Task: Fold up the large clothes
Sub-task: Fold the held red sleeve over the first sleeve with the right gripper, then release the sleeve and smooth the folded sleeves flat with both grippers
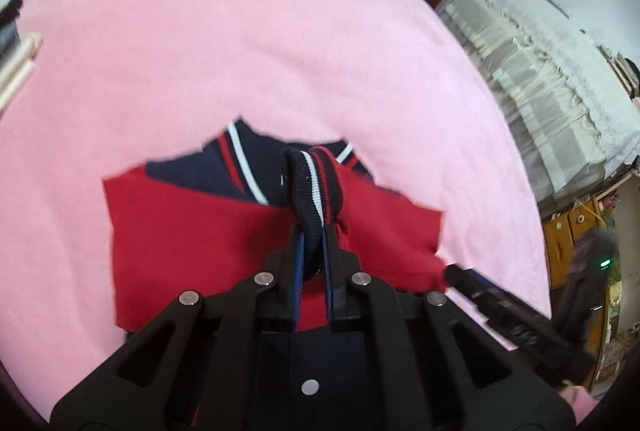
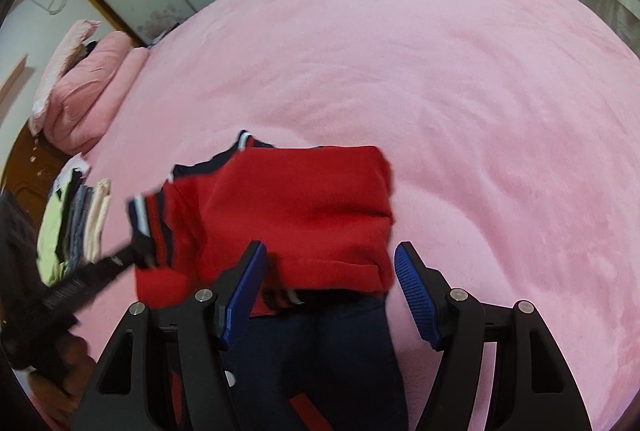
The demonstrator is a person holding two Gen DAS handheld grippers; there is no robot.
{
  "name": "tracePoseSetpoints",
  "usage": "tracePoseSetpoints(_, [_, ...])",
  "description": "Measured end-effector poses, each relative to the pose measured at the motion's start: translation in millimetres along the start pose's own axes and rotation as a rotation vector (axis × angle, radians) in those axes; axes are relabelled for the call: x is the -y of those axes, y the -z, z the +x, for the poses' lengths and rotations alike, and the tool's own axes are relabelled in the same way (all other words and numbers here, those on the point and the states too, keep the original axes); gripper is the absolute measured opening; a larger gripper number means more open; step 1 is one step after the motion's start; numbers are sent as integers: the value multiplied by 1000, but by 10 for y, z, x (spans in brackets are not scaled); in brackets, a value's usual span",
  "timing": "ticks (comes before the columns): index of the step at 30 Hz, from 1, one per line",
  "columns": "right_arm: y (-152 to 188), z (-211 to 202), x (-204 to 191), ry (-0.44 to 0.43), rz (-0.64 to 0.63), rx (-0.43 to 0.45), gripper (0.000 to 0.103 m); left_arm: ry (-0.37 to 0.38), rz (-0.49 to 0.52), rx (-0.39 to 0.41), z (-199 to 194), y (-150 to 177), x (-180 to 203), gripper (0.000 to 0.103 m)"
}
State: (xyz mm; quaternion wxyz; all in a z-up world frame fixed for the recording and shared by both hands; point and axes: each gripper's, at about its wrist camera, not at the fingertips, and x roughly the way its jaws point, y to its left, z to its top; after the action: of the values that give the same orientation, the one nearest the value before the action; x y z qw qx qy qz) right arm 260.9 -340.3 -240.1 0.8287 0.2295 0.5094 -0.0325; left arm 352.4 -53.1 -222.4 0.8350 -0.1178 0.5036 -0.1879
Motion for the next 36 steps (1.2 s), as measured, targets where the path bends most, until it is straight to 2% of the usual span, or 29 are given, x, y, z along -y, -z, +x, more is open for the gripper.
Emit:
tracePoseSetpoints(5, [-36,29,-77,-60,-27,5,67,-85,-7,-33,-114,-53,-117,6])
tracePoseSetpoints(9, [-35,109,-155,-81,-45,-7,66,-185,-73,-130,106,45,-361,6])
tracePoseSetpoints(11, [-45,190,-190,-94,-53,-16,59,-221,-116,-168,247,136,-488,6])
tracePoseSetpoints(15, [-75,421,-251,-140,-69,-40,30,-226,-190,-194,360,257,-670,6])
tracePoseSetpoints(16, [-91,498,-261,-141,-68,-52,26,-240,-192,-199,376,256,-734,6])
tracePoseSetpoints(18, [-129,686,-288,-109,-94,-71,21,-278,-197,-208,443,219,-710,6])
tracePoseSetpoints(21, [-225,868,-203,-20,-116,-6,17,-307,-193,-213,532,199,-700,6])
tracePoseSetpoints(22, [-250,899,-145,16,-105,11,16,-312,-191,-217,565,192,-682,6])
tracePoseSetpoints(23, [-297,957,-31,93,-79,23,14,-311,-194,-219,586,200,-655,6])
tracePoseSetpoints(24, [-345,1013,81,153,-50,12,2,-312,-201,-220,606,190,-644,6])
tracePoseSetpoints(26, [-415,1016,227,206,18,10,0,-339,-186,-222,593,178,-622,10])
tracePoseSetpoints(27, [-435,954,252,223,32,34,0,-378,-163,-219,582,162,-575,11])
tracePoseSetpoints(29, [-442,835,215,162,19,60,0,-511,-97,-195,515,120,-429,19])
tracePoseSetpoints(30, [-431,760,170,104,9,72,0,-540,-72,-173,468,104,-368,21])
tracePoseSetpoints(31, [-423,716,152,60,6,74,0,-532,-48,-145,411,86,-291,23])
tracePoseSetpoints(33, [-374,684,56,-74,1,43,0,-391,-13,-111,364,37,-96,23])
tracePoseSetpoints(34, [-327,746,-8,-149,2,-12,0,-338,-11,-122,425,13,-10,23])
tracePoseSetpoints(36, [-234,898,-133,-197,-14,-92,0,-235,-18,-175,563,-12,85,23])
